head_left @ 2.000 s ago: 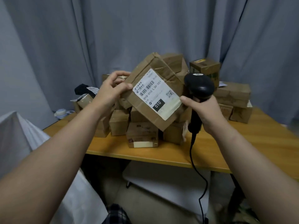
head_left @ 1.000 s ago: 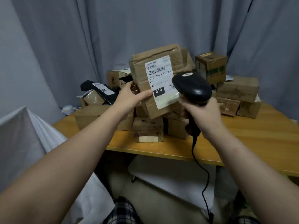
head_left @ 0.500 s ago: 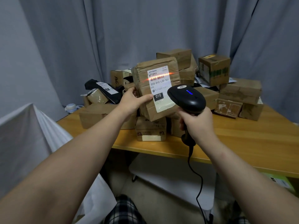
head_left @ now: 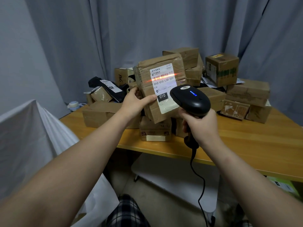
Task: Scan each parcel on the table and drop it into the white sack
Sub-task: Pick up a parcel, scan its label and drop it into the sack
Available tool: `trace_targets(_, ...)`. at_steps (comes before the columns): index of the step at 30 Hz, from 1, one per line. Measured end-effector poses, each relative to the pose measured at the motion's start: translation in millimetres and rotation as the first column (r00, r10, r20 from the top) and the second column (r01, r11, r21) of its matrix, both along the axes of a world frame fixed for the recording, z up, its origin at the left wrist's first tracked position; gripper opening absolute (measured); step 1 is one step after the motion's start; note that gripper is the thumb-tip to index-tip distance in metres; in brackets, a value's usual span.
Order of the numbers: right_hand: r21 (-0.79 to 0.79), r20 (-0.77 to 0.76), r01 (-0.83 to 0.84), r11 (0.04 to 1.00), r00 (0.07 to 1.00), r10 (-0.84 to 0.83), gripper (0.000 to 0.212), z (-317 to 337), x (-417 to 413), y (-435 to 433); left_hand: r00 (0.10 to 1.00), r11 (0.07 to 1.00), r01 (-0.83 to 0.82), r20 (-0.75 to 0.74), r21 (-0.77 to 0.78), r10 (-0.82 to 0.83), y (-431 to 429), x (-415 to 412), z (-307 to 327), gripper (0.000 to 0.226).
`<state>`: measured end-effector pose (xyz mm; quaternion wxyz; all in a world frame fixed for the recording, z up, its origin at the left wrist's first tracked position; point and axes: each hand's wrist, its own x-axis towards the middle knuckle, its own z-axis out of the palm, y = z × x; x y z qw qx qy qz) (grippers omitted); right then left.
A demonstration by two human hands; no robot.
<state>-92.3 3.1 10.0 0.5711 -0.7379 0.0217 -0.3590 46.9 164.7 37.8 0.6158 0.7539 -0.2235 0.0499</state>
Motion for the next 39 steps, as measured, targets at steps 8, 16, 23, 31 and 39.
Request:
trace_targets(8,0.006,0.048,-0.189,0.982,0.981,0.189,0.011,5.3,9.6,46.5,0.994,0.989,-0.094,0.045,-0.116,0.100,53.5,-35.3,-18.3,0.083)
trace_targets(16,0.015,-0.234,-0.484,0.875,0.849,0.473,0.015,-56.8,58.2,151.2,0.862,0.820,-0.505,-0.217,-0.271,0.459,185.7,-60.7,-113.8,0.094)
trace_targets(23,0.021,-0.599,-0.602,0.798,0.631,0.493,0.017,-142.5,106.1,231.9,0.550,0.595,-0.801,-0.471,-0.066,0.689,284.4,-62.1,-226.4,0.092)
trace_targets(31,-0.202,-0.727,-0.708,0.677,0.572,0.380,0.022,-197.8,164.0,296.0,0.291,0.622,-0.710,-0.666,0.331,0.687,330.5,28.4,-293.5,0.092)
trace_targets(39,-0.374,-0.835,-0.785,0.493,0.517,0.190,0.015,-253.3,177.4,276.4,0.421,0.220,-0.261,-0.094,0.940,0.902,332.4,-1.3,-408.0,0.086)
